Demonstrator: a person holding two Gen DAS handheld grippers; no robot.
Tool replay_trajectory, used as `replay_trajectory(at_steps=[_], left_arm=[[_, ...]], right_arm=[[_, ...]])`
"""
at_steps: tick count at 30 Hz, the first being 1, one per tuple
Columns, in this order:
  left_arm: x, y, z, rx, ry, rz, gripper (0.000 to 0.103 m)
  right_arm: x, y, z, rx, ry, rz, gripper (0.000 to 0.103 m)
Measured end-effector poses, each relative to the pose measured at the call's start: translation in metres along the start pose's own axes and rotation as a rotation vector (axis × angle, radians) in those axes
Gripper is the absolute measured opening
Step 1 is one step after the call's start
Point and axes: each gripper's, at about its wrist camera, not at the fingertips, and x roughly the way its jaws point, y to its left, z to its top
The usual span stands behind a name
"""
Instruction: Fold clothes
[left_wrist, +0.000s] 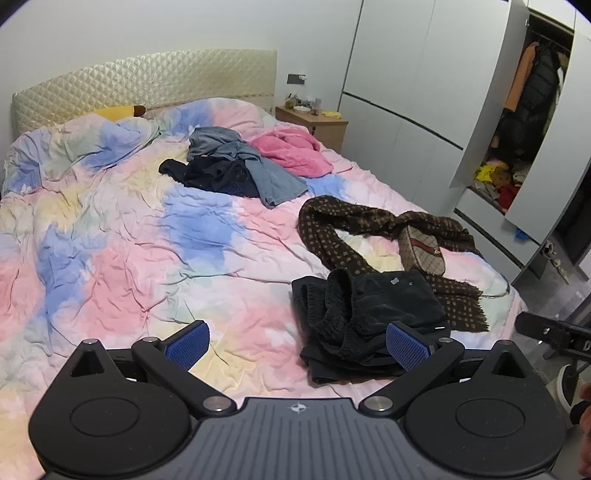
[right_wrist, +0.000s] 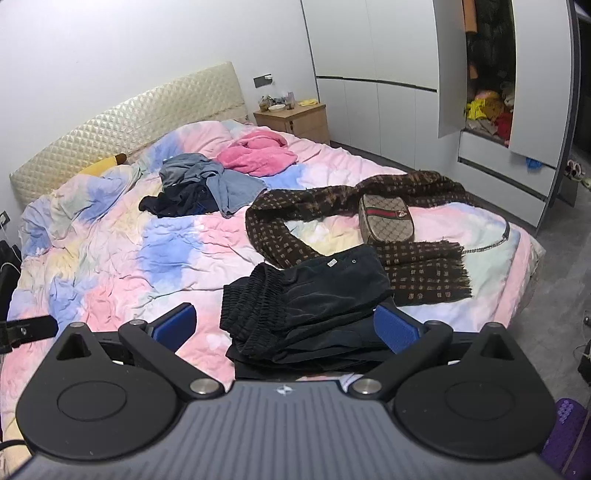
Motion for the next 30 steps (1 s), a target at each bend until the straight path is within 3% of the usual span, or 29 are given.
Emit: replay_trajectory(at_steps=[15, 30], left_arm=[[-0.058, -0.008, -0.005, 0.052, -0.044, 0.032, 0.103], [-0.057, -0.014, -0.009, 0.089, -0.024, 0.022, 0.103]], right_arm=[[-0.046, 0.034, -0.007, -0.04, -0.052, -0.009, 0.103], [-0.042, 0.042, -0.014, -0.022, -0.03, -0.023, 0.103]])
